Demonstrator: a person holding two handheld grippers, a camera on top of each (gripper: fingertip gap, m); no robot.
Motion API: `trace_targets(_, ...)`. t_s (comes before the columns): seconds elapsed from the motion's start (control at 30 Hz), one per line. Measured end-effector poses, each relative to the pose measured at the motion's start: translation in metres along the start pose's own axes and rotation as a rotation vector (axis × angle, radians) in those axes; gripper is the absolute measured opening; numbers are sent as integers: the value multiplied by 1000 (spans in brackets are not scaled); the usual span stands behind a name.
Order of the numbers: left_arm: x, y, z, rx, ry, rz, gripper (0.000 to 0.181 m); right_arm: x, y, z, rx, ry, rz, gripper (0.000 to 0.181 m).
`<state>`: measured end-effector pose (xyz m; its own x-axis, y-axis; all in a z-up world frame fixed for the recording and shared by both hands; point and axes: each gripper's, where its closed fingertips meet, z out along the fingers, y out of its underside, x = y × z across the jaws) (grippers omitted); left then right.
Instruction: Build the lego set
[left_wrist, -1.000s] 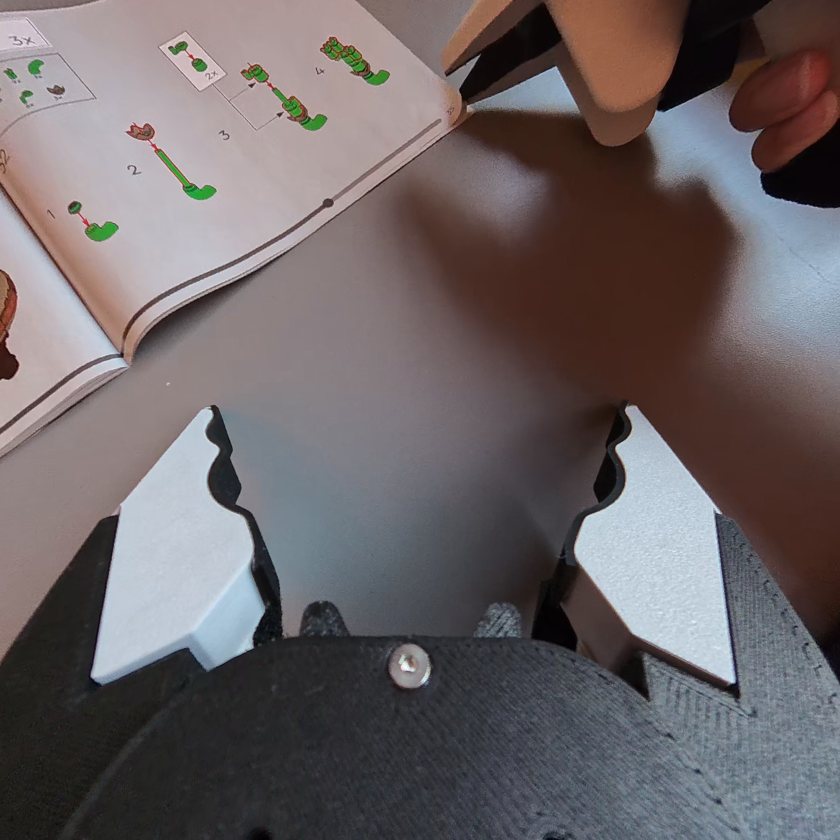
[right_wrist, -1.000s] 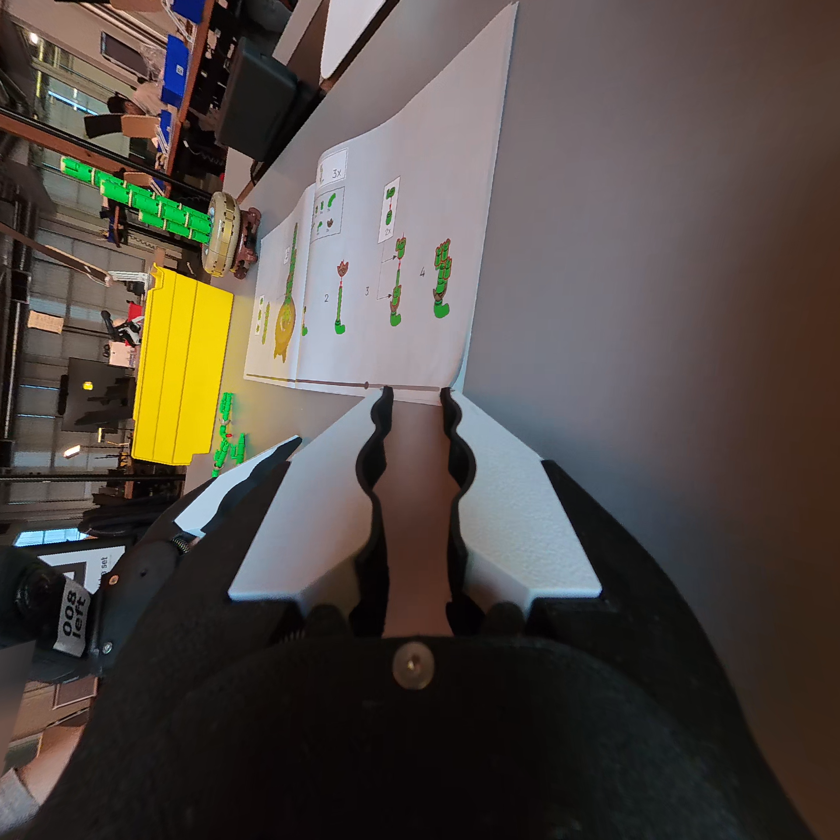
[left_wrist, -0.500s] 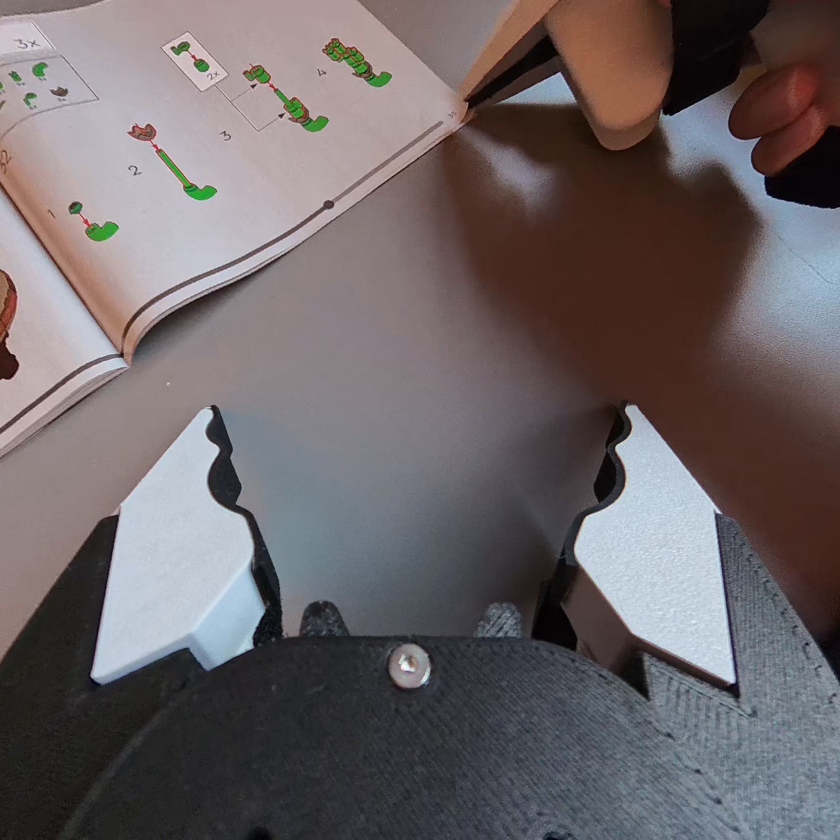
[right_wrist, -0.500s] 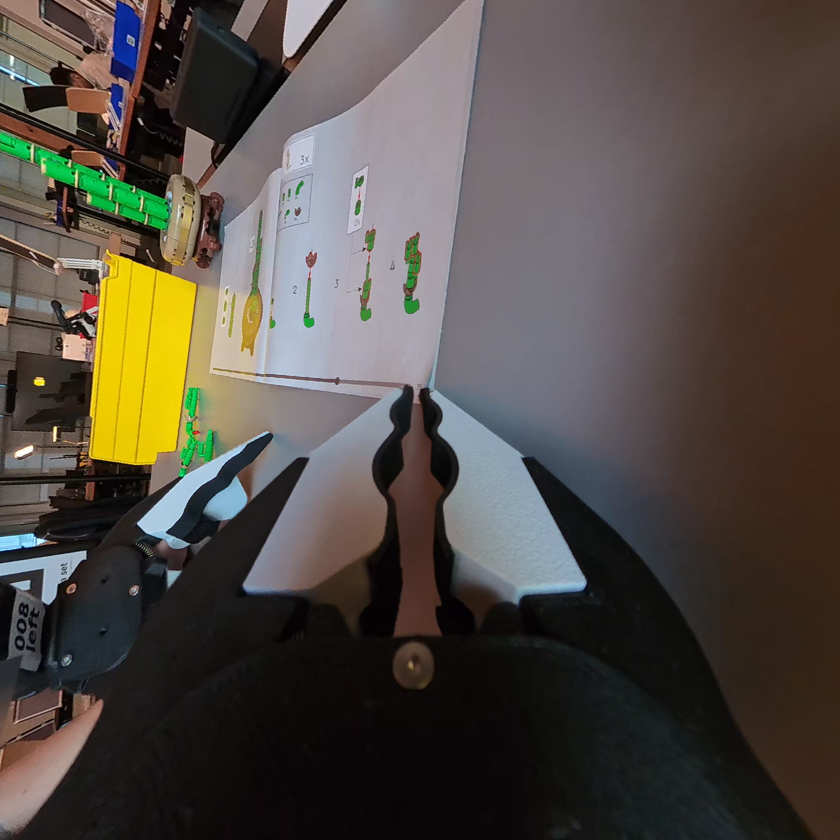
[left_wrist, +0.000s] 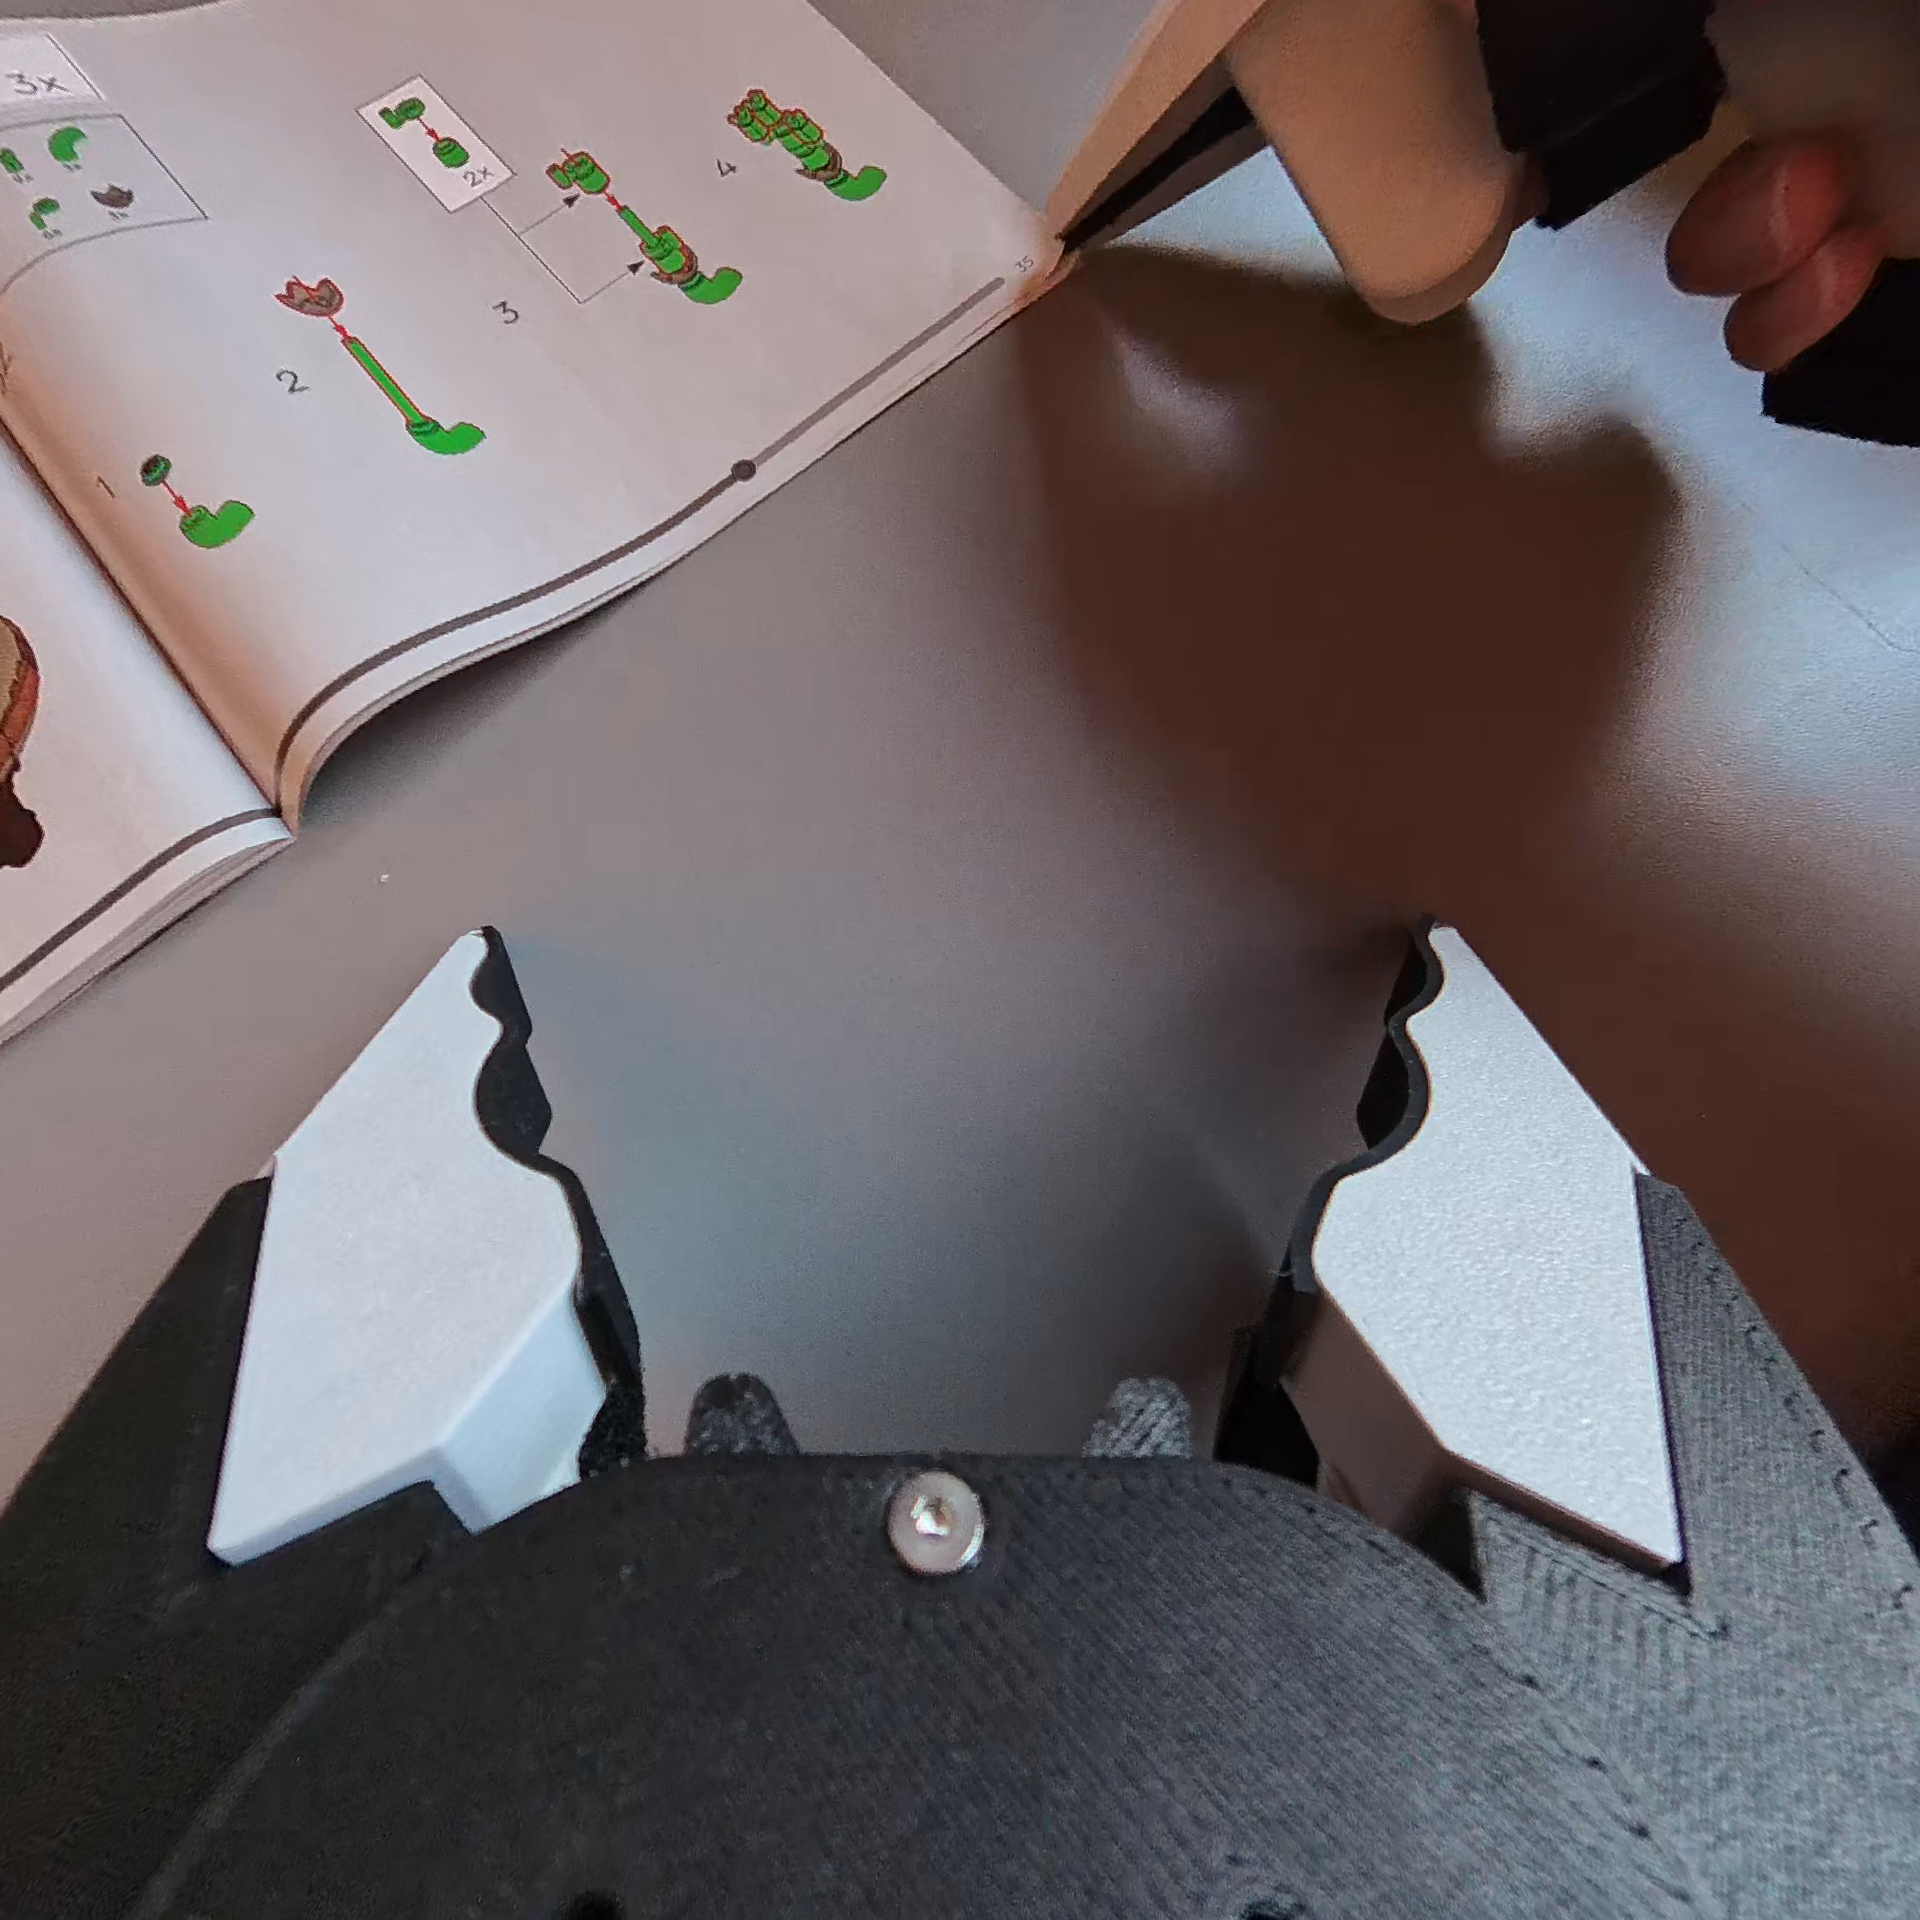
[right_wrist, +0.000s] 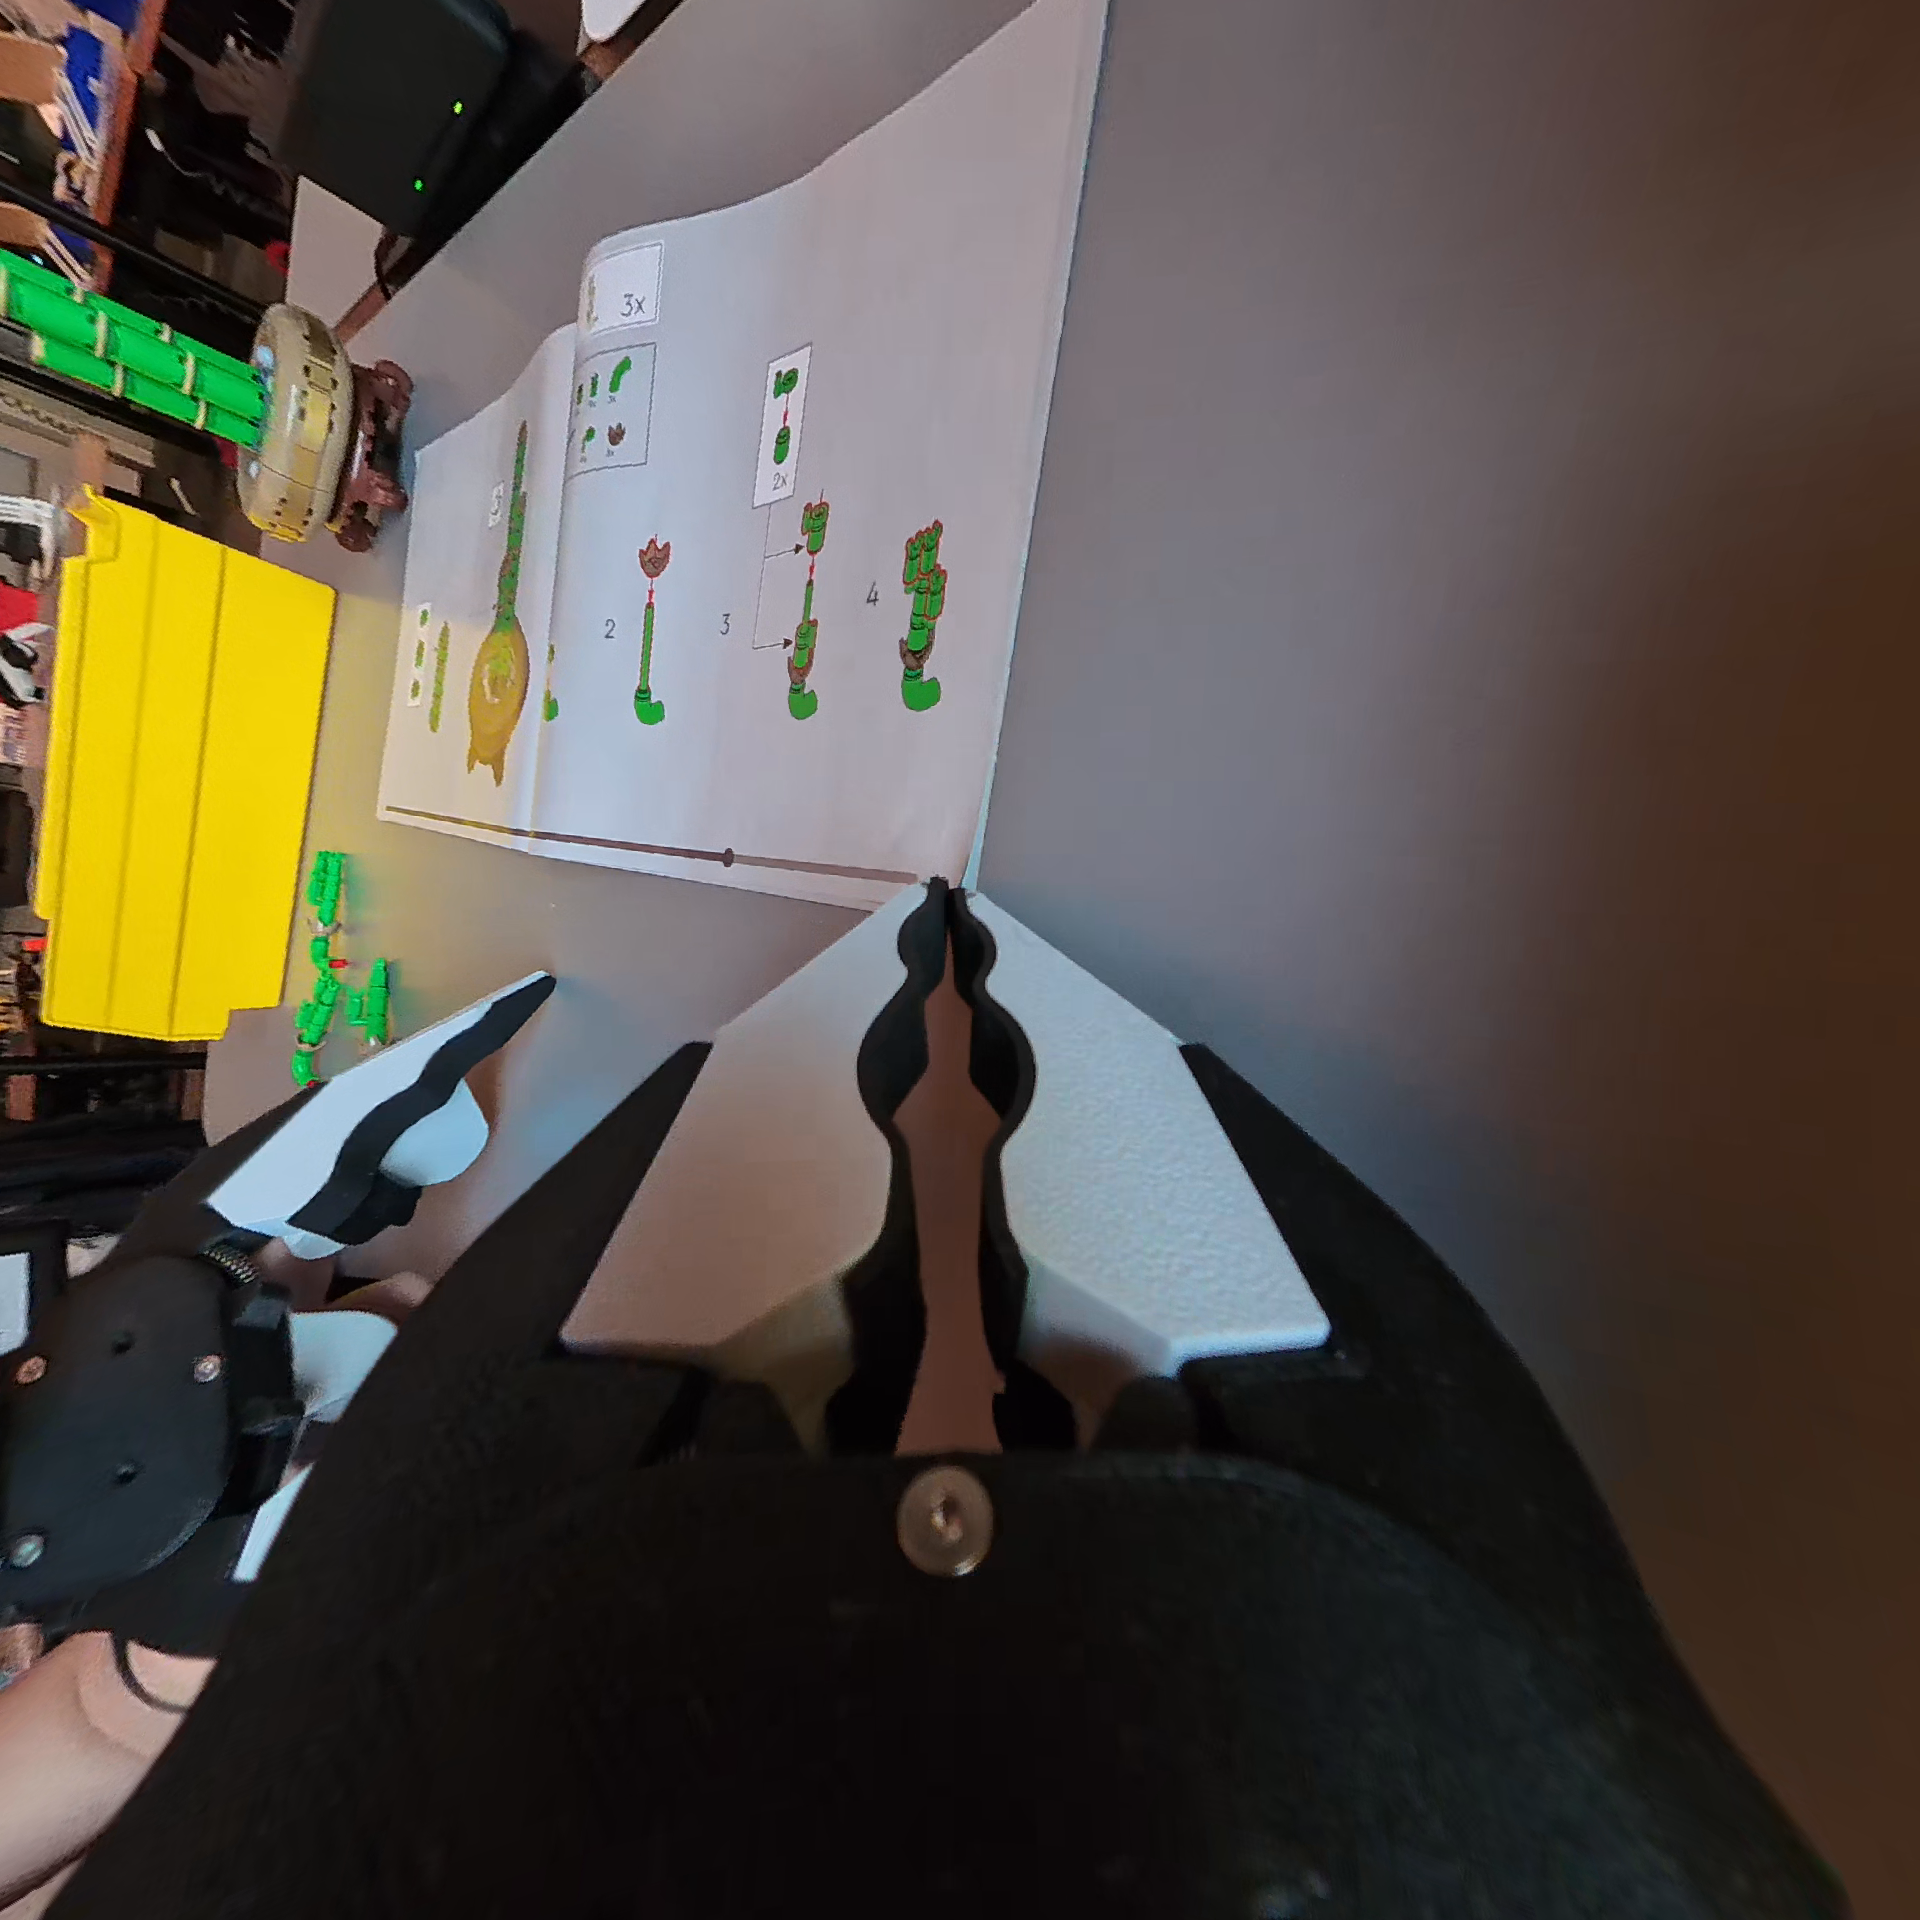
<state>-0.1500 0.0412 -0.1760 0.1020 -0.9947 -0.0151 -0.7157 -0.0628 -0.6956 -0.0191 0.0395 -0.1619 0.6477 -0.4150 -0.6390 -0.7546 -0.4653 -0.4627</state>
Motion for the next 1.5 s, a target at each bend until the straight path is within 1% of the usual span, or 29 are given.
trace_targets(0.07,0,0,0,0,0,0,158,0,-1,-1,2,11,-17,0)
trace_targets(0.23,0,0,0,1,0,0,158,-7,-6,-8,39,-16,-29,0)
trace_targets(0.7,0,0,0,2,-1,0,158,-25,-10,-17,75,-71,-80,0)
trace_targets(1.0,0,0,0,3,0,0,158,-19,-7,-13,54,-42,-106,0)
trace_targets(1.27,0,0,0,3,0,0,158,-7,3,2,-34,-14,-106,0)
trace_targets(1.5,0,0,0,3,0,-1,158,-4,1,-1,-29,6,-108,5)
